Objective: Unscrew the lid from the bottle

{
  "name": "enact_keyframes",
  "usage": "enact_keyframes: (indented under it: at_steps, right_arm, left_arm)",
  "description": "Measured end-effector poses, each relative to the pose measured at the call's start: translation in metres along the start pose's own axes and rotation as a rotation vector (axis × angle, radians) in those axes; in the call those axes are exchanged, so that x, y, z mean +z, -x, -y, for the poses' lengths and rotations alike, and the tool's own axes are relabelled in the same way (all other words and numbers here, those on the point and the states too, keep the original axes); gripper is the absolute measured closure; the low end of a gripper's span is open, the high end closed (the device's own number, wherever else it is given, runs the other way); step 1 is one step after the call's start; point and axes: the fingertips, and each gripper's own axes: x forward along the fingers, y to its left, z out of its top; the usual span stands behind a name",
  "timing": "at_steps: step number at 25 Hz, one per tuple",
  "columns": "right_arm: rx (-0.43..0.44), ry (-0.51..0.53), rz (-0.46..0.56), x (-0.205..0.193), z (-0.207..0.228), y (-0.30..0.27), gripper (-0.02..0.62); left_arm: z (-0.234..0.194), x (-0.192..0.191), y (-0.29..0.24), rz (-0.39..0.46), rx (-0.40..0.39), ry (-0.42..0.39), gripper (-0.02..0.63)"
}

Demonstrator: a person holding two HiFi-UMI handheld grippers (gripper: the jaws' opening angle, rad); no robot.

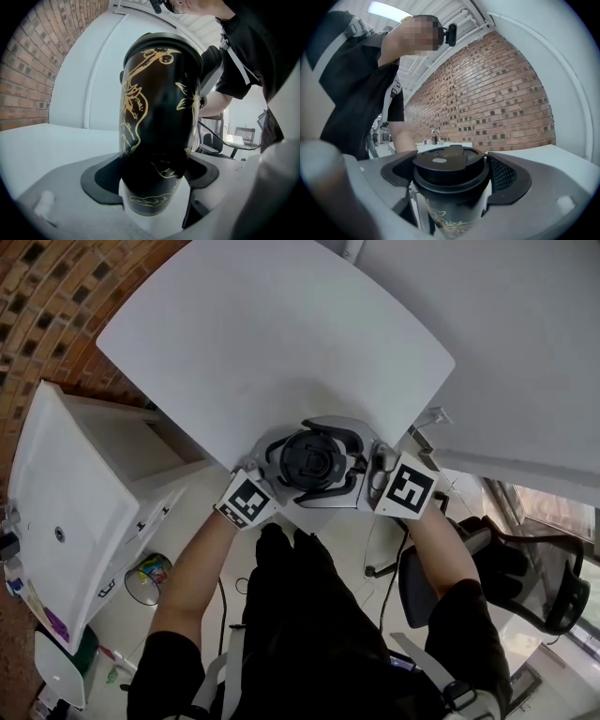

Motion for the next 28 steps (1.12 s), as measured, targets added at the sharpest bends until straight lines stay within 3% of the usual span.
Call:
enact_keyframes:
  at_steps: [5, 7, 9, 12, 14, 22, 28]
  right_arm:
    - [0.046, 0.024, -0.012, 0.002, 0.000, -0.002, 0.137]
    - [-0.015, 0.027, 0.016, 0.006, 0.002, -0.002, 0.119]
    - [-0.130, 0.010, 0.074, 0.014, 0.008, 0.002, 0.083]
    - [-0.332, -0.011, 0.148, 0.021, 0.015, 0.010, 0.082]
    - [-0.416, -0.016, 0.158, 0.019, 0.014, 0.012, 0.083]
    - [-0.560, 0.040, 0.132, 0.018, 0.018, 0.001, 0.099]
    - [-0.575, 0.015, 0.105, 0.011, 0.019, -0.005, 0.126]
  left_arm:
    - [-0.003, 0.001, 0.000, 0.004, 0.000, -0.002, 0.216]
    - [-0.002, 0.000, 0.001, 0.004, 0.000, -0.001, 0.215]
    - [-0.001, 0.000, 0.000, 0.004, 0.002, 0.000, 0.215]
    - [-0.003, 0.000, 0.000, 0.004, 0.000, -0.002, 0.215]
    - [-0.003, 0.000, 0.001, 0.003, 0.000, -0.005, 0.213]
    - [-0.002, 0.001, 0.001, 0.006, 0.001, -0.002, 0.213]
    - [-0.002, 0.001, 0.001, 0.005, 0.002, -0.002, 0.215]
